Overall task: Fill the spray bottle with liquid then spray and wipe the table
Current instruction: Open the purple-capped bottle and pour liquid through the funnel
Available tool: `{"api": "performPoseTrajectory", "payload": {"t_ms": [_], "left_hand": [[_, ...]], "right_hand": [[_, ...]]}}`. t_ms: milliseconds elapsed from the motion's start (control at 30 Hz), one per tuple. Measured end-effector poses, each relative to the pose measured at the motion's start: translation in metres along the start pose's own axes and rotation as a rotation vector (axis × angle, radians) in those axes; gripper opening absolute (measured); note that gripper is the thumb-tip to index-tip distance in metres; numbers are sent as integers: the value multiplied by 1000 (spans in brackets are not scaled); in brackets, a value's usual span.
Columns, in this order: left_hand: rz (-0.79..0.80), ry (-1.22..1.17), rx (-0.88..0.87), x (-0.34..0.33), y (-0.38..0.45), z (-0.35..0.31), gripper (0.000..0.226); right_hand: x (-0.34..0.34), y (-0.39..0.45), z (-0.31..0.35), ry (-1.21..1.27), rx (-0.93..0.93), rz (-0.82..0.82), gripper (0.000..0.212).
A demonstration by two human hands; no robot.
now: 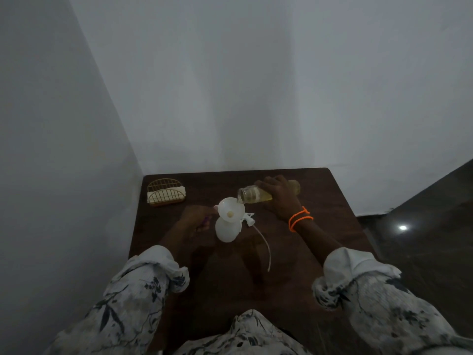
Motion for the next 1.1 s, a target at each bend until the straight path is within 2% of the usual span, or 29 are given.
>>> {"api": "performPoseTrajectory", "payload": {"t_ms": [567, 900, 1100], "left_hand": [[-5, 54, 20, 1, 0, 2, 27], [-3, 44, 14, -2, -2, -2, 19], [8, 64, 17, -3, -4, 0, 22]], "right_hand": [[2, 3, -1, -16, 25, -24, 58], [1, 6, 1, -10, 23, -28, 58], [3, 6, 2, -11, 28, -34, 59]]}}
Point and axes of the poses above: each hand's wrist, its own y-axis towards the middle knuckle, its own x-axis out of the back of the hand, z = x × y, the point moved 3 cm from there along y, towards the middle knuckle, and after that the axes turned 6 degrees about -z, right-handed, at the moved point
